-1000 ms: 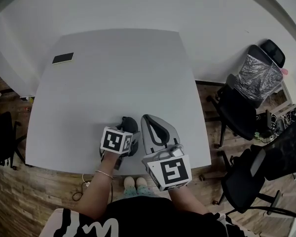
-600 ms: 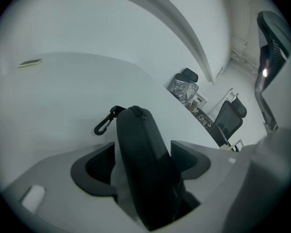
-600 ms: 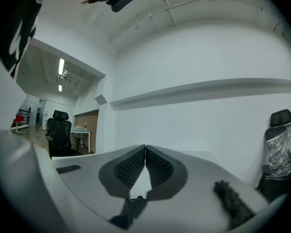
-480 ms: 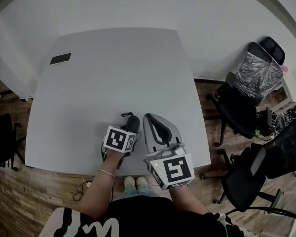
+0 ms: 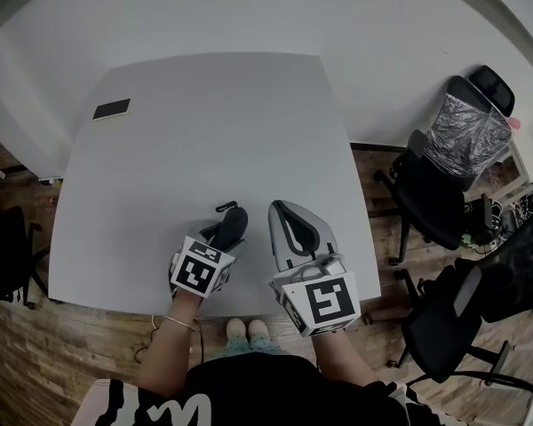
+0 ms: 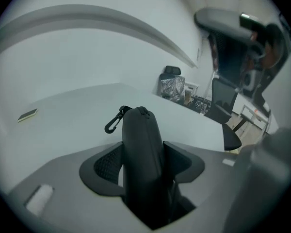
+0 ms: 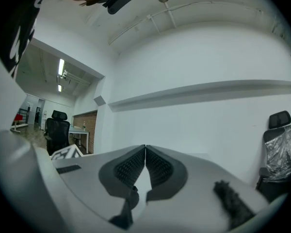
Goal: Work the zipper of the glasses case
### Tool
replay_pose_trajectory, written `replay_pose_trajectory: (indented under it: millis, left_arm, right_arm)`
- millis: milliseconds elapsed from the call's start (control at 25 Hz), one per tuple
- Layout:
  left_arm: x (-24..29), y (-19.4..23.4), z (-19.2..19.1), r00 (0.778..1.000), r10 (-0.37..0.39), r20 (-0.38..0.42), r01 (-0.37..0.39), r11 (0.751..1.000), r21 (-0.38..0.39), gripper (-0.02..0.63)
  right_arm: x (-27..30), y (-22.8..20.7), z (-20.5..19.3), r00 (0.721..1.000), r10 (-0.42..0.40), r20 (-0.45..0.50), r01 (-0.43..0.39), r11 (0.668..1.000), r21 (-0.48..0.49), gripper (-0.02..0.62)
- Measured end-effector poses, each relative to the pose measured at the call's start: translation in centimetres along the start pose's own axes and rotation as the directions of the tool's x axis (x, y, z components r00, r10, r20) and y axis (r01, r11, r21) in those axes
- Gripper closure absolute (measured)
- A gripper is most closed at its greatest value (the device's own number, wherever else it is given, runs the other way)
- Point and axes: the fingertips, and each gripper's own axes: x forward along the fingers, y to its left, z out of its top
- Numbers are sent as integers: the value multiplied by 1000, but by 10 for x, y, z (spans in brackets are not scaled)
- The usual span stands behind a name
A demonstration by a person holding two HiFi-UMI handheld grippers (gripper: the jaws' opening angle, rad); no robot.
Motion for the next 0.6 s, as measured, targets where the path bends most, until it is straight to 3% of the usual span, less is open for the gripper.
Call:
replay_pose_trajectory:
  millis: [80,120,160,240,320,360,480,600]
  left_arm:
    - [-25,-6,26,989,-94,113,96,995,-11,342]
    - [-42,-10,42,969,-165,183,172,985,-20,342]
    - [-61,-15,60,936,-243,254,255,967,-19,342]
    - [-102,-25,91,845,-389,365,408,913,29,342]
    - [-139,-34,113,771,-495,401,500,860,100,341]
    - [-153,-39,119,750,-530,396,524,841,133,339]
    - [-179,-50,129,724,-589,359,553,807,209,334]
    - [-186,-61,129,722,-609,328,557,793,246,331]
  right_arm:
    - [-2,-7,2,1000,-6,8,6,999,-31,588]
    - [-3,-10,4,1000,-7,16,8,999,-53,586]
    - [-4,-12,7,1000,-7,25,9,996,-85,587]
    - [-5,-12,11,999,5,38,2,983,-184,586]
    - [-4,-3,12,999,33,18,-25,948,-319,586]
    - [-3,3,11,999,48,-1,-44,920,-389,586]
    - [0,24,15,996,88,-22,-86,824,-560,586]
    - [0,41,21,991,133,-13,-112,774,-623,583]
